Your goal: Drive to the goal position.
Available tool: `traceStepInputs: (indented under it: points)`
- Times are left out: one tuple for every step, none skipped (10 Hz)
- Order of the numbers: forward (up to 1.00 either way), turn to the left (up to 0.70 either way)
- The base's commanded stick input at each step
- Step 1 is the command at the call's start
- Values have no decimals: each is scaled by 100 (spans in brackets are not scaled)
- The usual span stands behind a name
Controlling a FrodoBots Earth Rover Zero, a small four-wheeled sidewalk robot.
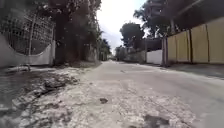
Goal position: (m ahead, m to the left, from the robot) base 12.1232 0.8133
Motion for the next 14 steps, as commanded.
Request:
traceStepInputs:
  points:
    - [100, 0]
    - [100, 0]
    - [100, 0]
    - [100, 0]
    - [100, 0]
    - [100, 0]
    - [100, 0]
    - [100, -5]
    - [100, -21]
    - [100, -24]
    - [100, -18]
    - [100, -5]
    - [100, 0]
    - [100, 0]
